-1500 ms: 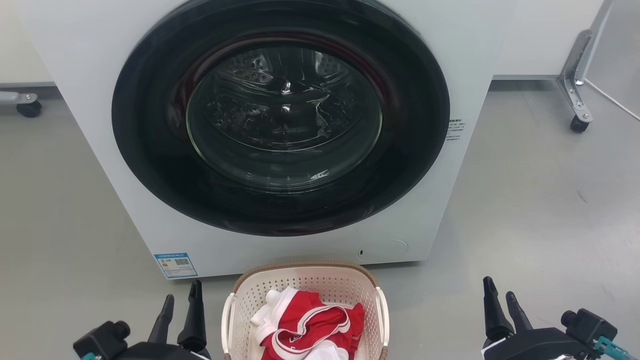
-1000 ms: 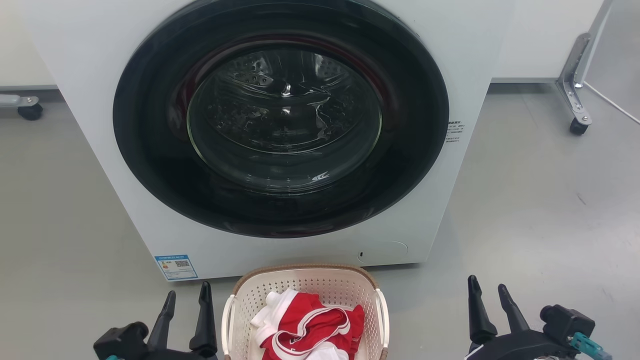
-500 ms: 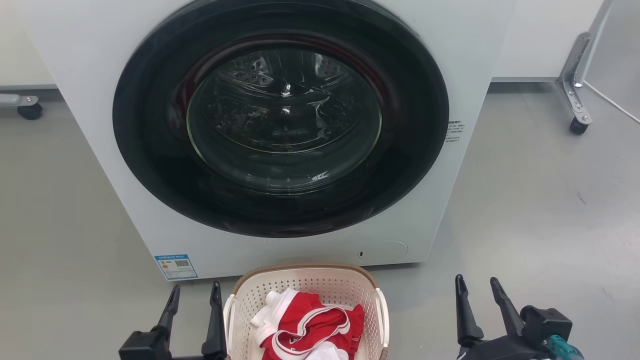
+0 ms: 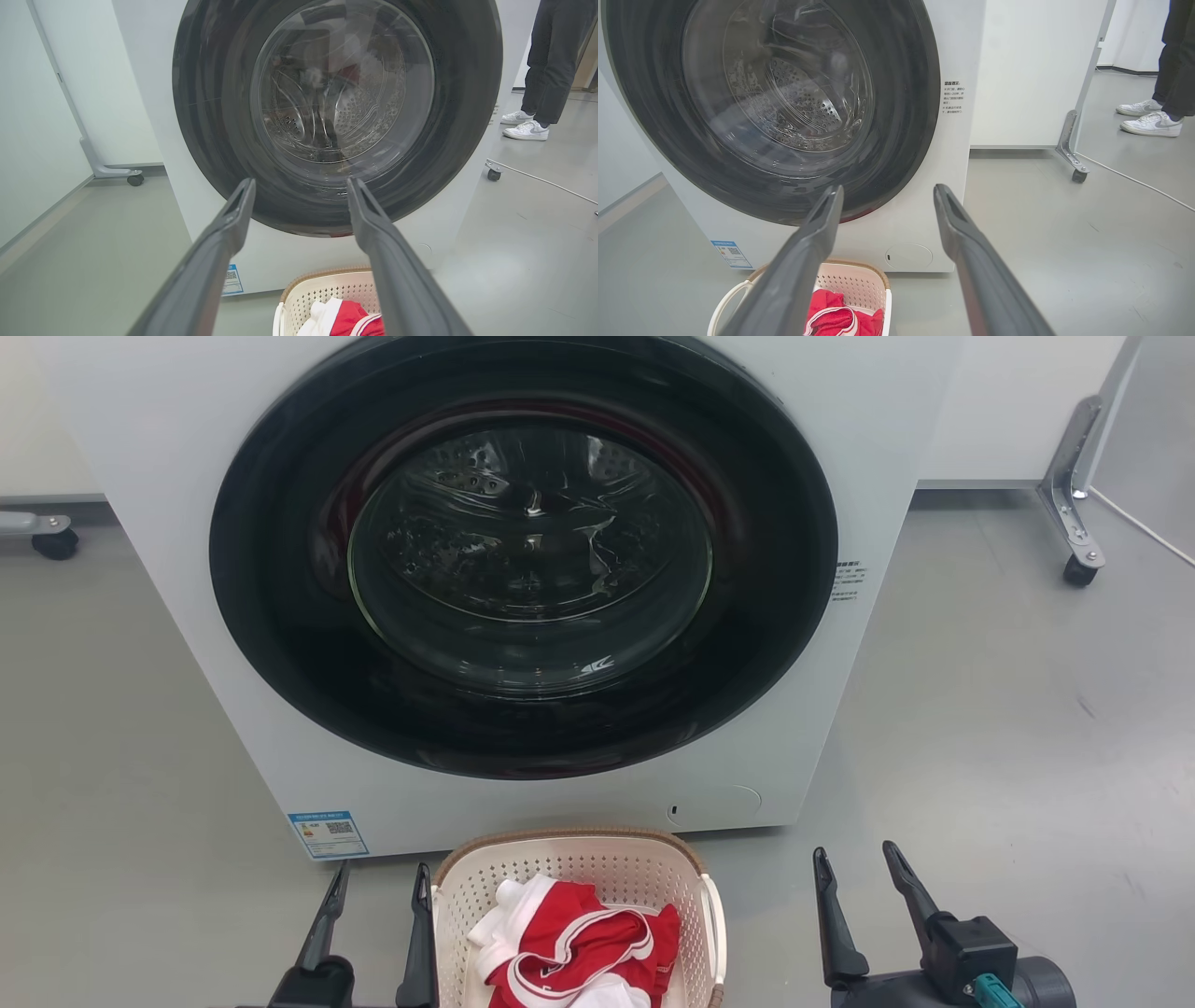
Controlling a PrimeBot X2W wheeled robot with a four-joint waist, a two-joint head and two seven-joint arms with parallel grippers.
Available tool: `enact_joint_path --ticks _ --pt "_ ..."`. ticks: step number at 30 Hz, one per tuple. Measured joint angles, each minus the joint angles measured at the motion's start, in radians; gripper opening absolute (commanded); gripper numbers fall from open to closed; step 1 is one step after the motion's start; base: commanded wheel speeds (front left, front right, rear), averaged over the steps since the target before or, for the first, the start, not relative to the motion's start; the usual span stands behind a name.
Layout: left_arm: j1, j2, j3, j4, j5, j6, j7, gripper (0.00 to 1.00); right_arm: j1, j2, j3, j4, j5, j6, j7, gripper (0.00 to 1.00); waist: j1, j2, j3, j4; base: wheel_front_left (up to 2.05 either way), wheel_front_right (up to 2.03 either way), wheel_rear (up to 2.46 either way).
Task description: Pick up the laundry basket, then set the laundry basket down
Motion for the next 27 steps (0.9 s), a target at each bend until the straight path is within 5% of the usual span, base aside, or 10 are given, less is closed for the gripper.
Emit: enact_joint_path --ticks 27 --pt "0.007 -0.005 0.014 -0.017 -0.001 0.000 0.000 1.00 0.000 -0.001 -0.007 -0.020 0.004 0.000 0.000 1.00 0.0000 0.0000 0.006 0.000 0.00 0.00 0.00"
